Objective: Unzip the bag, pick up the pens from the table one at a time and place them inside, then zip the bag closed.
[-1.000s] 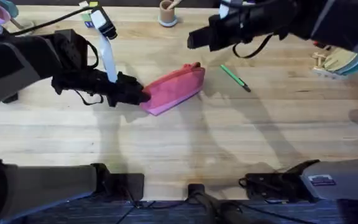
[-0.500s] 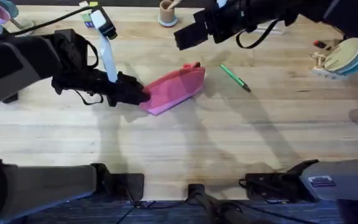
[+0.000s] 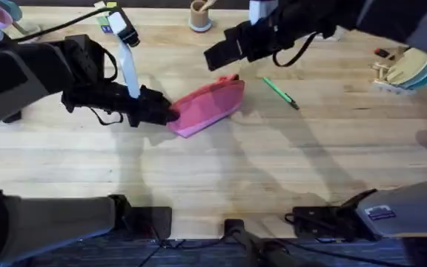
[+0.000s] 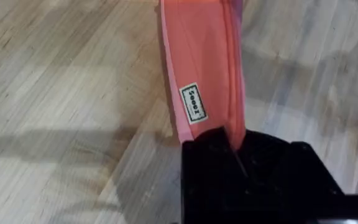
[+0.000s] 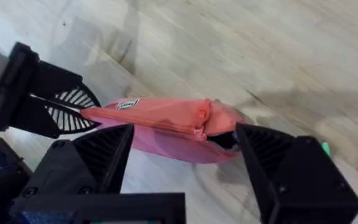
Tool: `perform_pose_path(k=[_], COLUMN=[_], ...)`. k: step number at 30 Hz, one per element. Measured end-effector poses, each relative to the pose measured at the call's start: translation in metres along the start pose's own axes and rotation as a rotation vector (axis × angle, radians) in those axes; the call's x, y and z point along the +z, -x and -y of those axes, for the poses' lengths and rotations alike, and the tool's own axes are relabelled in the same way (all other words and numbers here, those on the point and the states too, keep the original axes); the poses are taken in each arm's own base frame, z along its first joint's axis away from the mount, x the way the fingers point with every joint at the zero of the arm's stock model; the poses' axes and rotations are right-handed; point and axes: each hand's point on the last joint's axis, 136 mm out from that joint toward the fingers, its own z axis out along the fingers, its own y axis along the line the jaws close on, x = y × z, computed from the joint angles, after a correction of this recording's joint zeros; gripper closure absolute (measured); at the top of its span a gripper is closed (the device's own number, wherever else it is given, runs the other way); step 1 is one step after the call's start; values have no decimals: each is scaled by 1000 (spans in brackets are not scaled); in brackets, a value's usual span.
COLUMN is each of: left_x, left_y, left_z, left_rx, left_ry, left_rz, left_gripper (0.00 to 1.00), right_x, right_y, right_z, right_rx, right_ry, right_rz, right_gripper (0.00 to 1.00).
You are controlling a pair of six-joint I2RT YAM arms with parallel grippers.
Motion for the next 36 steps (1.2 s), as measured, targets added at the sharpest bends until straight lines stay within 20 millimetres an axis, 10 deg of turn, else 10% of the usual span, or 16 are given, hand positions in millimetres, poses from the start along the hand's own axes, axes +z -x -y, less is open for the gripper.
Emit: perform_pose_path(k=[26, 36], left_x=[0, 0], left_y=[0, 0], left_z=[0, 0], left_rx=[0, -1], left_ry=[0, -1], left_rz=[0, -1], left_gripper=[959, 958], right_x=[63, 64], right_y=[-25, -26], right_z=[11, 22], right_rx=[24, 49], right_ry=[10, -34], right_rz=[-121, -126], right_gripper=[19, 551])
